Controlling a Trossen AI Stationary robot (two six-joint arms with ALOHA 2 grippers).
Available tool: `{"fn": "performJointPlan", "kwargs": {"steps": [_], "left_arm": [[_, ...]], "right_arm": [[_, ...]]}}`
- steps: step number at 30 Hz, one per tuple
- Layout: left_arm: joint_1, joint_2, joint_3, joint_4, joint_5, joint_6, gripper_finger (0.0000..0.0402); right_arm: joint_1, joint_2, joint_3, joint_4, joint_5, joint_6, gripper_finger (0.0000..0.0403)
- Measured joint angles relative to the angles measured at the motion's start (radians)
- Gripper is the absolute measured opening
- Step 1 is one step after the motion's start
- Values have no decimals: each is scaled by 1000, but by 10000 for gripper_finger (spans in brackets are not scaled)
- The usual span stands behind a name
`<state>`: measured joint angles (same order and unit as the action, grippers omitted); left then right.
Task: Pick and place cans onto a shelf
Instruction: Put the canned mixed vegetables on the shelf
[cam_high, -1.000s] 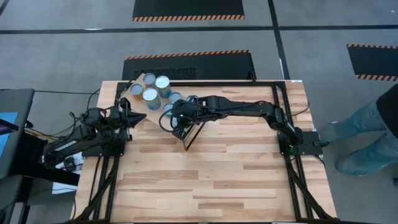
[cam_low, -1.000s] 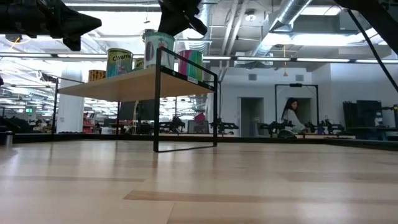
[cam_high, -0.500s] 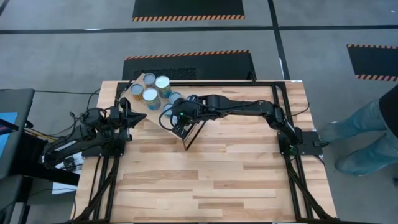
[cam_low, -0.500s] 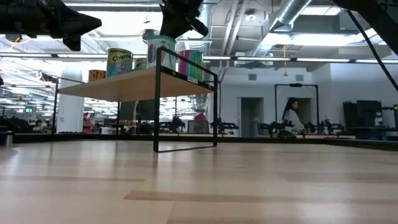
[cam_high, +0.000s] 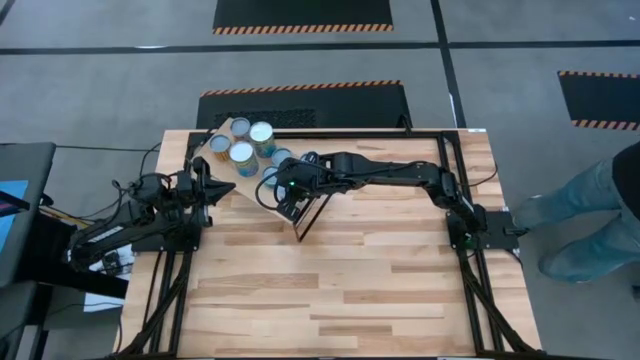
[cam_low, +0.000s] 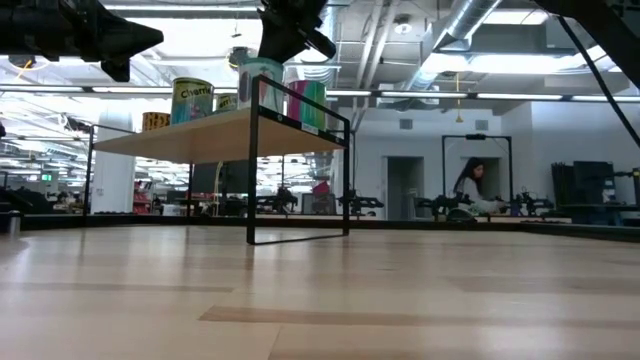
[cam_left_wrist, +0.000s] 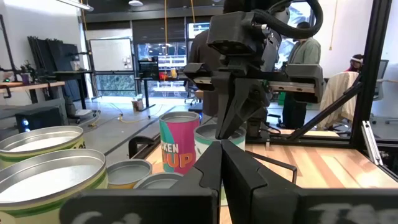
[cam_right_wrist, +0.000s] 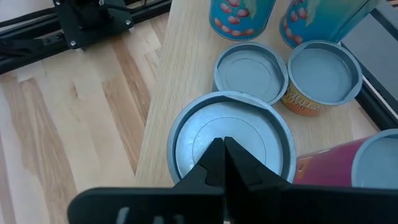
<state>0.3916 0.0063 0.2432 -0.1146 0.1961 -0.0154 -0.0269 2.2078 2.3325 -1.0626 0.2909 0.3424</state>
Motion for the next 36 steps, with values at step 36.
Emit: {"fn": "performJointPlan", "kwargs": {"steps": [36], "left_arm": [[0,0,0,0,0,-5,0]], "right_arm": [[16,-26,-2,35,49,-55,31]]}}
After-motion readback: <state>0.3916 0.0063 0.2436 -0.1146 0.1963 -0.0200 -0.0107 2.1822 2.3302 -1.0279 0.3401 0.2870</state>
